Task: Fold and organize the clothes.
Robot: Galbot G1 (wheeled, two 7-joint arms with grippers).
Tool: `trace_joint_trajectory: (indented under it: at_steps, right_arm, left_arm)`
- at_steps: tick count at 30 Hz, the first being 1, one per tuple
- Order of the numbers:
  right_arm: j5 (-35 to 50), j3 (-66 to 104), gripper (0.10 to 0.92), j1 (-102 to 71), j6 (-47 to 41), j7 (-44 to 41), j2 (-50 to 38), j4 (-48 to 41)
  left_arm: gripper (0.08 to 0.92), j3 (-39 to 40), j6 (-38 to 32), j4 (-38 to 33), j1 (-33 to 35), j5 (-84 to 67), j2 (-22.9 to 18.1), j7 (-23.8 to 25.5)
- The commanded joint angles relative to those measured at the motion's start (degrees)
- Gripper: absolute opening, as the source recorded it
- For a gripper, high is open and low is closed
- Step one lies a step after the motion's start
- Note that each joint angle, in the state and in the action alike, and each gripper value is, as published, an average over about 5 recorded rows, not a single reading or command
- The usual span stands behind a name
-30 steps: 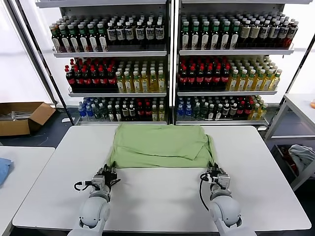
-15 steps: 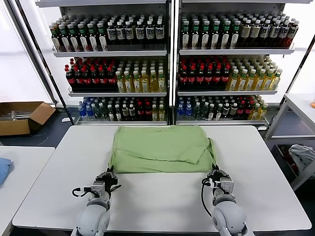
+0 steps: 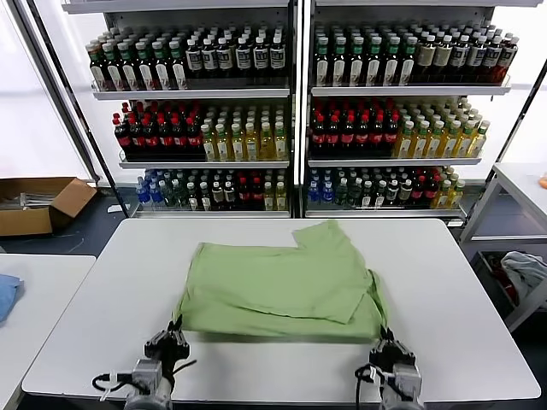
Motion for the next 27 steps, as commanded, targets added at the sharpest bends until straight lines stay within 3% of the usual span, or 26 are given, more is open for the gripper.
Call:
trace_joint_trajectory:
  at_steps: [1,6,12,16,20,24,27]
  right_arm:
    - [-1.07,-0.78,0.137,-8.22,0.81,3.34,-0.63,3.74]
    - [-1.43,-1.65,0.272,-9.77,2.33,4.39,-0.18,7.23]
    - [-0.27,0.95,0.445,-9.34,3.23,5.45,-0.01,14.98]
    - [0.36,5.46,0.558,-4.33,5.78,3.84,1.27,13.36]
    - [1.6,10.12,0.671,6.01,5.58,-4.41,0.32,7.88]
    - [4.51,11.28,0.78,20.09,3.1,-18.65,-4.94,0.86]
    - [7.26,9.13,0.816,29.4,-0.6,-27.59,-10.04,-5.69]
  left_arm:
    - [0.082,0.32,0.22,-5.01,11.7,0.13,0.03,-1.77]
    - [0.103,0.45,0.59,-6.97,10.34,-0.44,-1.07,-1.86]
    - [0.258,-0.35,-1.06,-12.22,7.92,-1.15,-3.32,-2.08]
    - [0.38,-2.76,-5.07,-12.7,5.31,-0.09,-3.6,-1.1]
    - [0.492,-4.4,-6.04,-9.45,-2.31,-1.34,-2.39,1.59]
    - [0.605,-4.81,-5.37,-3.53,-12.68,-3.52,-0.27,6.35]
    - [0.683,-3.64,-3.79,2.22,-19.81,-5.67,2.44,9.8]
